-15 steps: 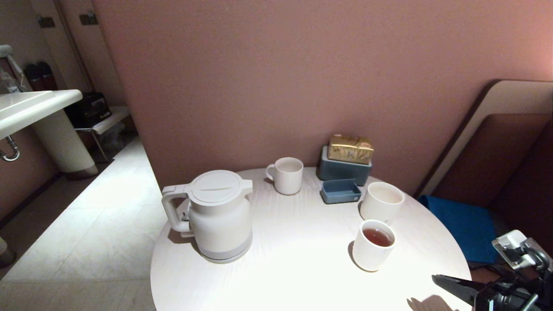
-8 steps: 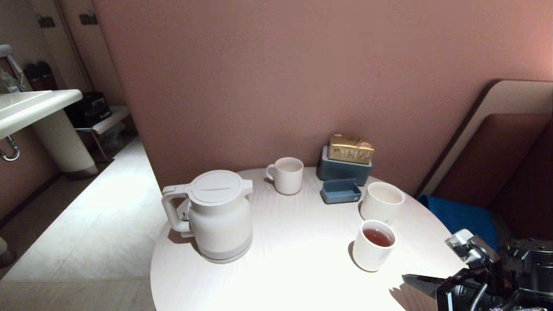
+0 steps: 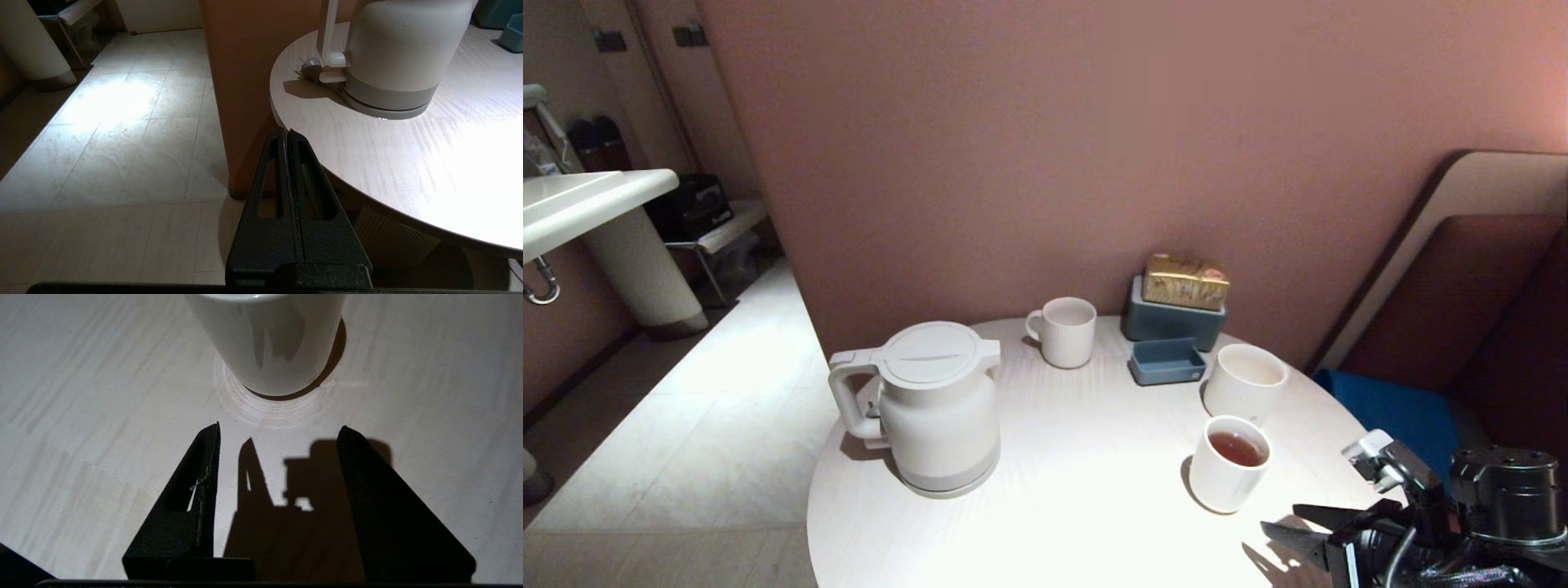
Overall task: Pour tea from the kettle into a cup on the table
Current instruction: Pick up the cup
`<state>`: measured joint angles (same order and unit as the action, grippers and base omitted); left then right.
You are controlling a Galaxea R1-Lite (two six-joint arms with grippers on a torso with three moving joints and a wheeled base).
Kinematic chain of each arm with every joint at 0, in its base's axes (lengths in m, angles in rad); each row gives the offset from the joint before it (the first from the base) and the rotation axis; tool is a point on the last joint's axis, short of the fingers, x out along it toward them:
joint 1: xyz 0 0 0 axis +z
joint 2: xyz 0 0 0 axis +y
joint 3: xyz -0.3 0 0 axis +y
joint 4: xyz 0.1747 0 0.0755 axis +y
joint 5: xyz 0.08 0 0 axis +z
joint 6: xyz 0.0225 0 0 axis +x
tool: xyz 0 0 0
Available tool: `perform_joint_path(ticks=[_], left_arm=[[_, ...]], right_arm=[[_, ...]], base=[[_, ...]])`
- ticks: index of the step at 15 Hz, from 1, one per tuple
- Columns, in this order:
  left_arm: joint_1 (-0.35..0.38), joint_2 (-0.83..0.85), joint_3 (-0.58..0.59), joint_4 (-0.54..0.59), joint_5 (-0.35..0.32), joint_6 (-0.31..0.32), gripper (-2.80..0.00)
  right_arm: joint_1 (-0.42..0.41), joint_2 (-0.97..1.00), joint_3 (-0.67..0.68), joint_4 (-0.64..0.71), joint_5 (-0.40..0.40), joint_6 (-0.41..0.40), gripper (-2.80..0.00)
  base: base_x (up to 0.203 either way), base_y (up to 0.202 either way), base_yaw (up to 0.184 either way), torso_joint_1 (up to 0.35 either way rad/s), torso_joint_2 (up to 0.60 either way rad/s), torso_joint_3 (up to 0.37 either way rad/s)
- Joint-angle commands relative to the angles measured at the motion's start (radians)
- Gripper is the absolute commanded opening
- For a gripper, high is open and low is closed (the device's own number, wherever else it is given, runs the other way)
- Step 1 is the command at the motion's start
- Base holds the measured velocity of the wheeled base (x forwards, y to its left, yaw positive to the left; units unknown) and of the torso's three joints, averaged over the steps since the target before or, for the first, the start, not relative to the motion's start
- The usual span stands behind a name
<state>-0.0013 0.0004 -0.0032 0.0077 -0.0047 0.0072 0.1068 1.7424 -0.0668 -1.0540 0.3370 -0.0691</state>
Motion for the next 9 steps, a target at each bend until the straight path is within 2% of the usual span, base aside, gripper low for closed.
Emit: perform_joint_path(ticks=[1, 6, 9], left_arm=[[0.0, 0.001, 0.0, 0.0, 0.0, 0.0, -2.8], [0.0, 0.001, 0.0, 0.0, 0.0, 0.0, -2.8], [0.0, 0.001, 0.0, 0.0, 0.0, 0.0, -2.8]], right_arm=[[0.001, 0.008, -0.014, -0.006, -0.003, 0.0, 0.0], [0.008, 0.077, -0.08, -0.007, 0.0, 0.0, 0.0], [0.046, 0.132, -0.106, -0.018, -0.001, -0.001, 0.0]], base=[[0.0, 0.0, 0.0, 0.0, 0.0, 0.0], [0.0, 0.0, 0.0, 0.0, 0.0, 0.0], [0.0, 0.0, 0.0, 0.0, 0.0, 0.0]])
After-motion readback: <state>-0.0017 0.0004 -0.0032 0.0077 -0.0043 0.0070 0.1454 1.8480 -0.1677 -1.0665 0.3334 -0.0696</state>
